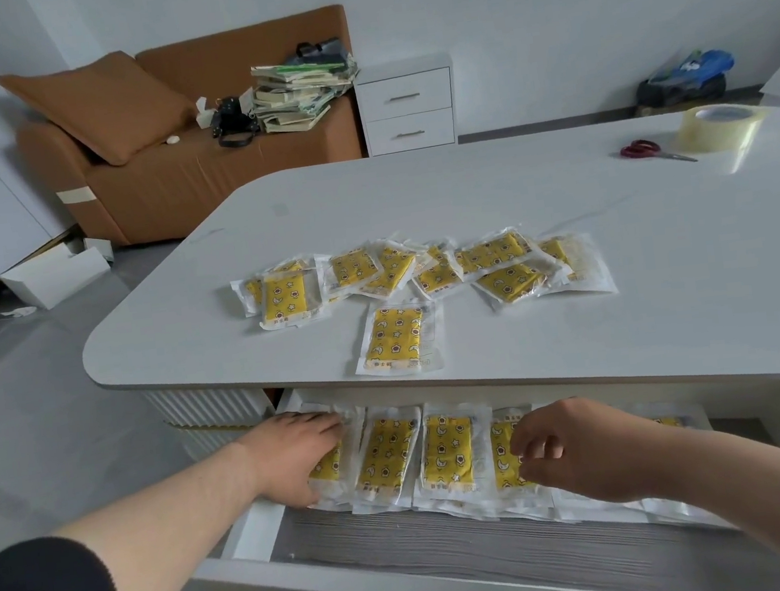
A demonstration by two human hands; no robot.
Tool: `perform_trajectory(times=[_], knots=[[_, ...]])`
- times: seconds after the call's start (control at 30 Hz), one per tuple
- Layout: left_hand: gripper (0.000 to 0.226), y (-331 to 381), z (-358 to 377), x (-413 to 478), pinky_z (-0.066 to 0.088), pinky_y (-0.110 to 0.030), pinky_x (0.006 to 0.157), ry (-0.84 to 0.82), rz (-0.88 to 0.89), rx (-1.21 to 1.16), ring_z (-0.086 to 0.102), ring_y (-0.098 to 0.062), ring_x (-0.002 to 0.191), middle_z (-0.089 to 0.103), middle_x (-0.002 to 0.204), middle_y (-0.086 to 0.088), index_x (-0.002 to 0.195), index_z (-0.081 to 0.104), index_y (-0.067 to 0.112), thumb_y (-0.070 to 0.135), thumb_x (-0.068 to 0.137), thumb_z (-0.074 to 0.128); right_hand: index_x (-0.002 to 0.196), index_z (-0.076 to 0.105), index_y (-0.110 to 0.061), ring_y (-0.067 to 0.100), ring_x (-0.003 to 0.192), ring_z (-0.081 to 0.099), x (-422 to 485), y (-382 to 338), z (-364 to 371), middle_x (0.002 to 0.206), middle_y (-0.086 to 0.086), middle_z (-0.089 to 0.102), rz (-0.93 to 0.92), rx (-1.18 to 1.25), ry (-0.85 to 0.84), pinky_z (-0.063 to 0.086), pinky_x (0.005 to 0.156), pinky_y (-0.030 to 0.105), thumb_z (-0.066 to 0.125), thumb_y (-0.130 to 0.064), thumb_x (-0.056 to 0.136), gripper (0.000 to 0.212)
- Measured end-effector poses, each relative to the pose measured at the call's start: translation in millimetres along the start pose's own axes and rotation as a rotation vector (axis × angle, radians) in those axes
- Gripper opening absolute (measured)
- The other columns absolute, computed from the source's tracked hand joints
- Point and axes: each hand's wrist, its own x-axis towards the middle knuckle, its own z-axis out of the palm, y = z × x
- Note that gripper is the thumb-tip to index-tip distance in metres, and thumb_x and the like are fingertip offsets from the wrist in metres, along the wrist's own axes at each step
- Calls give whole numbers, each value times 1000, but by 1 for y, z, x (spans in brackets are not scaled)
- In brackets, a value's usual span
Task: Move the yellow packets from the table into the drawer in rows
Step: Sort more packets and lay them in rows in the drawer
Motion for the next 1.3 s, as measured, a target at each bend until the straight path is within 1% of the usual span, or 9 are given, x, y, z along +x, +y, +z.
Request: perform_trajectory(times=[0.17, 0.33, 0.43, 0.6, 0.83, 1.1, 1.17, 1.23, 1.3], knots=[[105, 4, 7, -1, 10, -36, 121, -15, 25, 41, 6, -20, 149, -1, 163, -2, 154, 4, 20, 59, 76, 63, 111, 67, -32, 4, 90, 61, 0, 2, 0, 94, -17, 64, 4, 1, 5, 51, 82, 20, 60, -41, 89, 24], [93, 6, 15, 1, 8, -37, 122, 37, 3, 50, 4, -22, 149, -3, 163, -6, 154, 0, 20, 42, 84, 58, 111, 67, -32, 3, 90, 61, 0, 3, -1, 93, -18, 64, -9, 12, 7, 50, 82, 18, 61, -40, 89, 24], [88, 4, 17, 3, 8, -37, 122, 60, -26, -4, 6, -21, 149, 2, 163, -5, 154, 4, 21, 45, 85, 54, 110, 67, -32, 2, 88, 61, 1, 4, -1, 90, -21, 62, -10, 18, 7, 50, 81, 18, 61, -40, 89, 23], [108, 3, 12, 0, 5, -38, 122, -17, -26, -27, -2, -18, 149, -9, 162, 3, 154, -3, 25, 61, 75, 62, 109, 67, -32, 1, 88, 61, 1, 4, -1, 91, -20, 62, -12, 19, 8, 51, 81, 18, 61, -40, 89, 22], [79, 8, 4, -1, 18, -38, 120, 27, -36, -32, 20, -21, 146, 17, 161, -3, 152, 20, 17, 54, 89, 49, 109, 67, -33, 3, 88, 62, 0, 5, -2, 89, -19, 63, -12, 17, 13, 51, 80, 18, 61, -41, 89, 22], [77, 9, -7, -9, 18, -34, 120, 16, -56, -99, 21, -19, 146, 18, 160, 1, 152, 21, 19, 52, 90, 51, 108, 67, -31, 4, 90, 62, -1, 1, -6, 87, -20, 62, -36, 20, 23, 52, 82, 21, 60, -40, 88, 22], [69, 11, -18, -16, 31, -35, 115, 39, -90, -145, 35, -17, 137, 33, 152, 4, 147, 33, 23, 54, 88, 50, 109, 67, -31, 4, 90, 62, -1, -3, -9, 87, -21, 61, -55, 28, 35, 51, 82, 20, 61, -40, 88, 23], [50, 15, -34, -24, 47, -31, 95, 94, -84, -126, 52, -12, 112, 53, 126, 6, 127, 52, 23, 54, 88, 46, 110, 67, -32, 3, 91, 62, -2, -8, -13, 91, -22, 61, -78, 43, 52, 53, 83, 21, 60, -41, 88, 25], [40, 23, -55, -33, 47, -26, 73, 239, -61, -118, 53, -10, 85, 58, 98, 8, 101, 61, 20, 51, 90, 39, 112, 67, -32, 4, 91, 63, -2, -17, -20, 93, -21, 62, -106, 44, 78, 54, 85, 23, 60, -40, 88, 26]])
